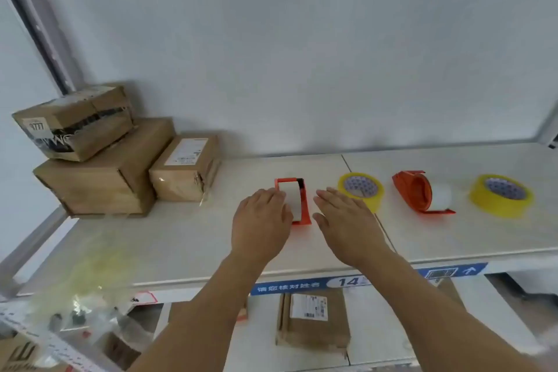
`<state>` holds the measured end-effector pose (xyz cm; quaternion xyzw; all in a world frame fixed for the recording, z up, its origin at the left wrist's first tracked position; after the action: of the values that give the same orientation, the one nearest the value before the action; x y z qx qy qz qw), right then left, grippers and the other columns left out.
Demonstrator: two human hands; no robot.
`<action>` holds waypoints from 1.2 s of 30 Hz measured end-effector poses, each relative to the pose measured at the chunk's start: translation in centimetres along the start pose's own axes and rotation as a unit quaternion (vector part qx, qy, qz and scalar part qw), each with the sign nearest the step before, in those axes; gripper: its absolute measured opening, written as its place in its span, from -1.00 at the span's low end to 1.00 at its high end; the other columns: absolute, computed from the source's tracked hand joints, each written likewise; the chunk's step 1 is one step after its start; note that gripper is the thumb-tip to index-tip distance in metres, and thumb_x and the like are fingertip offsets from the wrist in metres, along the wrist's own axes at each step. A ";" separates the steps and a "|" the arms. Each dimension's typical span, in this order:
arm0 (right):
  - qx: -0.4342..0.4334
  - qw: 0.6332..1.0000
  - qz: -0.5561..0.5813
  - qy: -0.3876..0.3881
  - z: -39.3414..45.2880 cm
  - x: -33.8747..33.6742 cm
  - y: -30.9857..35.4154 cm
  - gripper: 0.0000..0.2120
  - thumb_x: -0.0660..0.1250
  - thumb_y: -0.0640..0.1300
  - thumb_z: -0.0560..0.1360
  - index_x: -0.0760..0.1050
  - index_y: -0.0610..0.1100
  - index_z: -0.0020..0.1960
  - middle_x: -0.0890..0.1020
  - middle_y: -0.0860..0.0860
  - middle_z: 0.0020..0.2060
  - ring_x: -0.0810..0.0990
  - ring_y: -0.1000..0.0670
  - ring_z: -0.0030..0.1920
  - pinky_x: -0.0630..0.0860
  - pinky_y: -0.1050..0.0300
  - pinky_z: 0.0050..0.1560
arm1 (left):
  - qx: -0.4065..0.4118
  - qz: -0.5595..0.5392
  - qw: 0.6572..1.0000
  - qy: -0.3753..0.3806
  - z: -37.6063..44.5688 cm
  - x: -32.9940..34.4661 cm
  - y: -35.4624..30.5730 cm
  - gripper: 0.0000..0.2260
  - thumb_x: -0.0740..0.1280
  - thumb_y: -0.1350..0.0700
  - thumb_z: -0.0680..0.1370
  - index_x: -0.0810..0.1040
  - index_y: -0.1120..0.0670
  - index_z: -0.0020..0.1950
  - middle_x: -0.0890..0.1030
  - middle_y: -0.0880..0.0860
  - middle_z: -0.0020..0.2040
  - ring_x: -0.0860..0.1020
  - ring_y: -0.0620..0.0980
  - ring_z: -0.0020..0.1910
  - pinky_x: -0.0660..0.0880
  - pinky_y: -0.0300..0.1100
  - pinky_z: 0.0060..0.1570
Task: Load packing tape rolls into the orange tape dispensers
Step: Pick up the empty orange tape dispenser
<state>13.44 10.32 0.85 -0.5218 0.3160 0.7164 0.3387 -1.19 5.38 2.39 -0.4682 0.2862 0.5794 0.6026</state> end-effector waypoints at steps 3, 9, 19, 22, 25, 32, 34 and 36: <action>0.007 1.000 0.003 0.009 0.2 0.7 -0.5 -0.55 0.03 0.03 0.67 0.27 -0.04 0.53 0.31 0.06 0.54 0.18 0.05 0.55 0.16 0.00 0.47 | -0.001 -0.006 1.000 0.000 0.2 0.6 -0.7 -0.66 0.12 -0.03 0.62 0.52 0.05 0.30 0.60 -0.01 0.27 0.54 -0.03 0.22 0.41 -0.10 0.28; 0.010 0.999 0.033 0.015 0.6 1.2 -1.8 -0.55 0.03 0.03 0.68 0.27 -0.04 0.54 0.31 0.06 0.54 0.18 0.04 0.55 0.14 0.01 0.47 | -0.030 -0.024 0.999 -0.030 0.6 1.5 -1.1 -0.66 0.16 -0.05 0.61 0.50 0.06 0.31 0.58 0.02 0.29 0.56 0.00 0.21 0.46 -0.10 0.23; -0.005 0.997 0.071 0.040 2.4 3.6 -1.5 -0.55 0.02 0.03 0.68 0.28 -0.04 0.53 0.33 0.05 0.53 0.20 0.04 0.54 0.17 0.01 0.46 | -0.034 -0.017 0.998 -0.040 1.4 4.0 0.1 -0.69 0.26 0.03 0.57 0.54 0.13 0.25 0.58 0.10 0.28 0.52 0.09 0.25 0.45 -0.02 0.24; 0.001 0.995 0.090 0.044 2.7 4.6 -1.3 -0.56 0.01 0.05 0.67 0.30 0.00 0.52 0.36 0.08 0.51 0.23 0.05 0.52 0.20 0.01 0.44 | -0.080 -0.085 0.992 -0.039 1.3 4.5 0.9 -0.62 0.26 0.00 0.58 0.43 0.12 0.36 0.51 0.09 0.35 0.48 0.07 0.29 0.43 -0.04 0.25; 0.005 0.993 0.102 0.050 3.4 5.3 -1.1 -0.57 0.02 0.04 0.67 0.32 0.02 0.51 0.38 0.09 0.49 0.26 0.05 0.50 0.22 0.03 0.42 | -0.180 -0.187 0.966 0.006 1.2 5.8 1.8 -0.52 0.19 -0.13 0.59 0.29 0.06 0.45 0.45 0.03 0.40 0.43 0.04 0.35 0.40 -0.02 0.29; 0.029 0.984 0.164 0.056 3.6 6.4 -0.9 -0.58 0.06 0.06 0.66 0.35 0.03 0.49 0.43 0.11 0.46 0.37 0.07 0.43 0.29 0.07 0.39 | -0.223 -0.409 0.880 0.091 1.7 7.3 2.4 -0.77 0.15 -0.08 0.63 0.53 -0.01 0.05 0.61 -0.08 -0.07 0.55 -0.18 -0.13 0.40 -0.40 -0.24; 0.064 0.975 0.202 0.072 3.7 6.3 -1.5 -0.55 0.09 0.13 0.64 0.35 0.04 0.48 0.48 0.11 0.42 0.46 0.06 0.36 0.37 0.07 0.35 | -0.237 -0.443 0.859 0.094 2.0 7.3 2.5 -0.80 0.14 -0.08 0.63 0.51 -0.04 0.03 0.59 -0.12 -0.09 0.55 -0.17 -0.11 0.44 -0.37 -0.21; 0.098 0.963 0.236 0.089 4.0 6.1 -2.3 -0.51 0.12 0.23 0.59 0.37 0.07 0.45 0.58 0.10 0.31 0.57 0.06 0.24 0.47 0.02 0.26 | -0.249 -0.468 0.842 0.100 2.4 7.2 2.6 -0.81 0.14 -0.08 0.64 0.50 -0.05 -0.01 0.60 -0.07 -0.08 0.57 -0.09 -0.08 0.53 -0.22 -0.13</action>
<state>11.80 15.75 -4.22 -0.4585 0.5276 0.6922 0.1794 -2.97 10.34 -3.66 -0.7358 -0.0623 0.2301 0.6338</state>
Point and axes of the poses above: each hand's wrist, its own z-axis towards the middle knuckle, its own x-axis out of the palm, y = z × x, the point moved 6 cm from there along z, towards the middle knuckle
